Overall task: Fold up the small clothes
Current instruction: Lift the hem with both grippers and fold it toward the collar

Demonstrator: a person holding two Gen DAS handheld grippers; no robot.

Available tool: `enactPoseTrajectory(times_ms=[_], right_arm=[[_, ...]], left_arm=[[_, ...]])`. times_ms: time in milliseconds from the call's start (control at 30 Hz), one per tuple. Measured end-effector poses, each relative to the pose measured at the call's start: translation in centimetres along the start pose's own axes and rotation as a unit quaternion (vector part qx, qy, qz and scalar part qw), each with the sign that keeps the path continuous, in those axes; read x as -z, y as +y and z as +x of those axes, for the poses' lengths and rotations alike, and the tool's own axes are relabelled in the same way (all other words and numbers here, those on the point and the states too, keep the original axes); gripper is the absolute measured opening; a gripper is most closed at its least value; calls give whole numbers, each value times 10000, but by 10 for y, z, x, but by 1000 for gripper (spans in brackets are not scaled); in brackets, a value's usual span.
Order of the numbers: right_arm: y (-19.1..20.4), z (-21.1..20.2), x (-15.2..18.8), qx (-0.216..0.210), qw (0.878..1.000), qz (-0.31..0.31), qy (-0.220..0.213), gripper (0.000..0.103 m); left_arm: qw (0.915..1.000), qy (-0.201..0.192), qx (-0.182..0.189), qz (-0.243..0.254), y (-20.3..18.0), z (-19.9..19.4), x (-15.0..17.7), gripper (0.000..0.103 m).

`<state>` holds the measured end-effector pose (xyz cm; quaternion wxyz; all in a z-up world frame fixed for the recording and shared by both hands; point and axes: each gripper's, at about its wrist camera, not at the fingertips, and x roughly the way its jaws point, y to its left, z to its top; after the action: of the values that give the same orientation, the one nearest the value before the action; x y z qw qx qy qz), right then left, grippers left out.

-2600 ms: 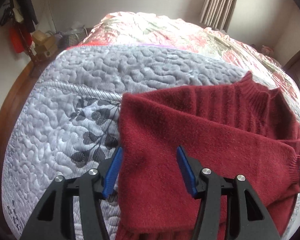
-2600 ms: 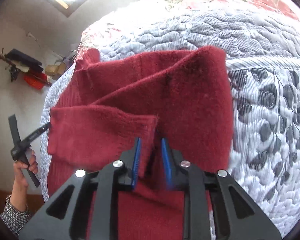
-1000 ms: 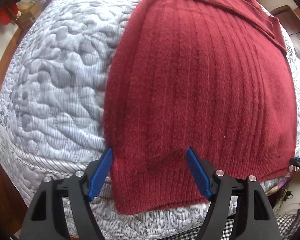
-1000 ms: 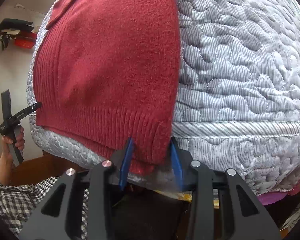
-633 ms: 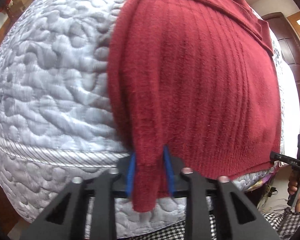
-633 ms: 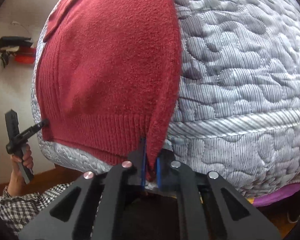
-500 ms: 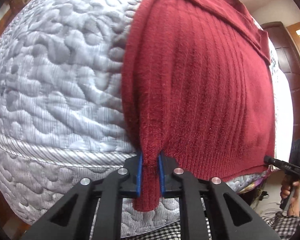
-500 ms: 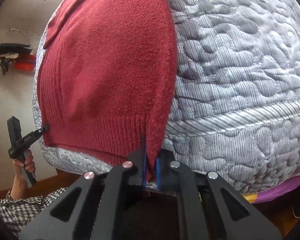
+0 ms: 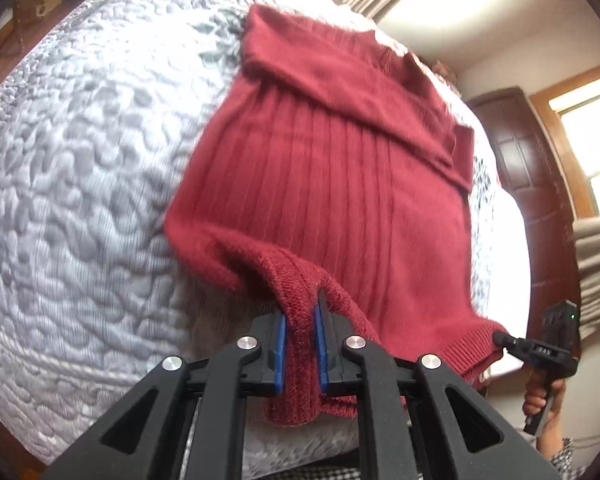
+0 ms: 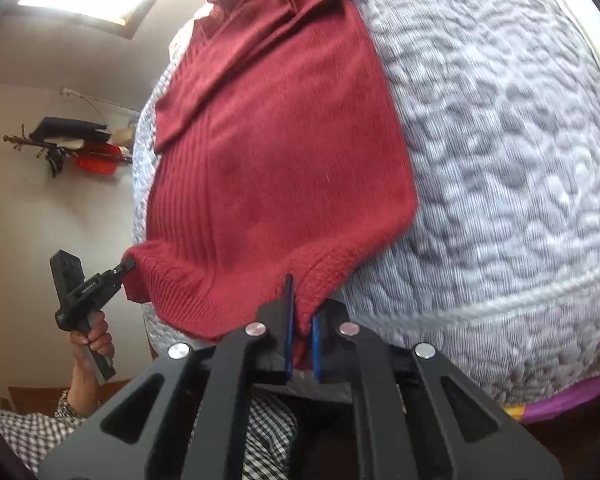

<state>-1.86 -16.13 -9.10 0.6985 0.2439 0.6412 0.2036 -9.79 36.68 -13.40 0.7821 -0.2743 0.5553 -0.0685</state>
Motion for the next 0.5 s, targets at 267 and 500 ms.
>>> enactPoseTrajectory(times_ms=[267, 500], right_arm=[[-4, 9, -83, 6, 9998, 166, -126, 5], [-15, 41, -137, 97, 9995, 295, 65, 5]], left_arm=[[9991, -251, -185, -286, -21, 28, -85, 12], [9975, -48, -462, -530, -7, 74, -129, 12]])
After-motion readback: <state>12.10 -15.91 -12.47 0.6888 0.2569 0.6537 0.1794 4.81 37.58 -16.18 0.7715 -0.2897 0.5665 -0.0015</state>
